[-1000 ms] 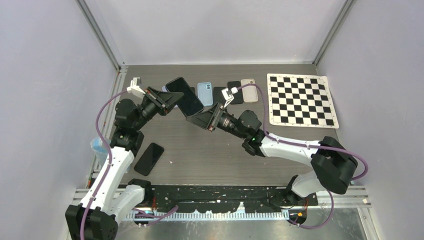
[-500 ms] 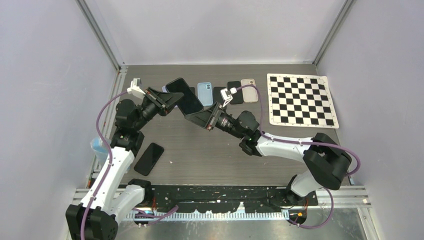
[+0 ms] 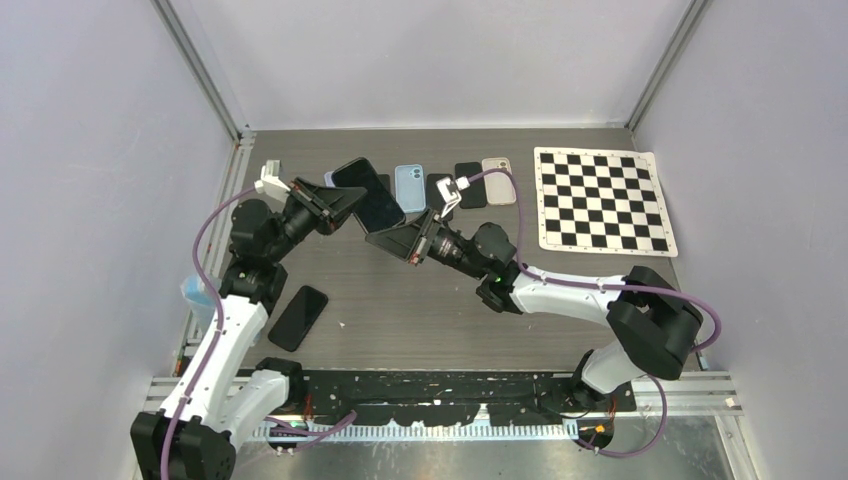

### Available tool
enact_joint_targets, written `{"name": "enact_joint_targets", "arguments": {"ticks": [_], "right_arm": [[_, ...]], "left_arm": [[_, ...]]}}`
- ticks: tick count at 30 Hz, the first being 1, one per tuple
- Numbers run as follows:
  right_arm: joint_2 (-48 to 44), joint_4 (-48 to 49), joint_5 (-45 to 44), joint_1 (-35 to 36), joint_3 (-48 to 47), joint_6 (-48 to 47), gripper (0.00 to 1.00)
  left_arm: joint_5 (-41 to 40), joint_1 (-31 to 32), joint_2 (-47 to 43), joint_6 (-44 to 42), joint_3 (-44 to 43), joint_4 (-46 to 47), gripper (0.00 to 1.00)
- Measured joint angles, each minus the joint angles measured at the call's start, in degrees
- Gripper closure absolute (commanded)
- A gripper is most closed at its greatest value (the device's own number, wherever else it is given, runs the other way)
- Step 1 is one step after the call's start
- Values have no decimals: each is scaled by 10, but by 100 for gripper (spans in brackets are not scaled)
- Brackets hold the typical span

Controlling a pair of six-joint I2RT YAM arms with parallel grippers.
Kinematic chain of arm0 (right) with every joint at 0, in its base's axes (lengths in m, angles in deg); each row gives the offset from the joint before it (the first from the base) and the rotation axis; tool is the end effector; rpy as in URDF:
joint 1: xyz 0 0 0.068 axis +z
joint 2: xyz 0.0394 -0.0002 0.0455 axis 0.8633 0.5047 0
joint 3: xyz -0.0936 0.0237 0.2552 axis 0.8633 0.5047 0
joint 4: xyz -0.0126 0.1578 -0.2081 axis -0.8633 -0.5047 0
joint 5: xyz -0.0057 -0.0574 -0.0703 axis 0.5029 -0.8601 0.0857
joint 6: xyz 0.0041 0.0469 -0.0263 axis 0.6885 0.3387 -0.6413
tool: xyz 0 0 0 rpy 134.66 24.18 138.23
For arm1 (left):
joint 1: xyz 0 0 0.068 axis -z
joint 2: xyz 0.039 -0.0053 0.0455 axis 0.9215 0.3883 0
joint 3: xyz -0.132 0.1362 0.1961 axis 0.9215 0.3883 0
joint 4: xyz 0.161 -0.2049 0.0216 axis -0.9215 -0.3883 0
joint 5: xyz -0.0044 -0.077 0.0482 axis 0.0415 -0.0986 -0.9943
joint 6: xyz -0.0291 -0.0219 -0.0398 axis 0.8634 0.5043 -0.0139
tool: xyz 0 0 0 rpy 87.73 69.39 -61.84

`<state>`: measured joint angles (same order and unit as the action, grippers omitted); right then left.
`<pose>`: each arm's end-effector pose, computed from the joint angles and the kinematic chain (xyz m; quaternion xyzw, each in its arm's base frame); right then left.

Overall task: Take the phone out of the phone case
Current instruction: Remove the phone case from the phone.

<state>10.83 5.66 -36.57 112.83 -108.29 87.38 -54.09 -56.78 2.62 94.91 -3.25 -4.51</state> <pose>0.1912 0.2687 0.2961 -0.0512 0.5888 0.7135 0.3762 0.2022 -0.0543 0.3460 -0.2405 0.6518 -0.6170 0.3697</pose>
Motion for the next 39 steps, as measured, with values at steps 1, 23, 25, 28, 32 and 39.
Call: {"name": "enact_joint_targets", "arguments": {"ticks": [1,23,25,28,32,39], "right_arm": [[0,-4,2,0,0,-13,99],[-40,-192,85,-7,-39,-299,91],[-40,-244,96,-5,-42,-347,86],[-40,-282,103,-4,-39,-374,80],[-41,-289,104,-7,-31,-376,64],[-83,-297,101,-17,8,-355,38]], "left_arm": [[-2,0,0,2,-2,-17,100],[27,-6,43,47,-8,-61,100],[24,-5,46,45,-12,-80,100],[25,-3,52,34,-13,-103,100],[24,-4,53,19,-14,-121,100],[16,-21,52,-44,-30,-156,100]]}}
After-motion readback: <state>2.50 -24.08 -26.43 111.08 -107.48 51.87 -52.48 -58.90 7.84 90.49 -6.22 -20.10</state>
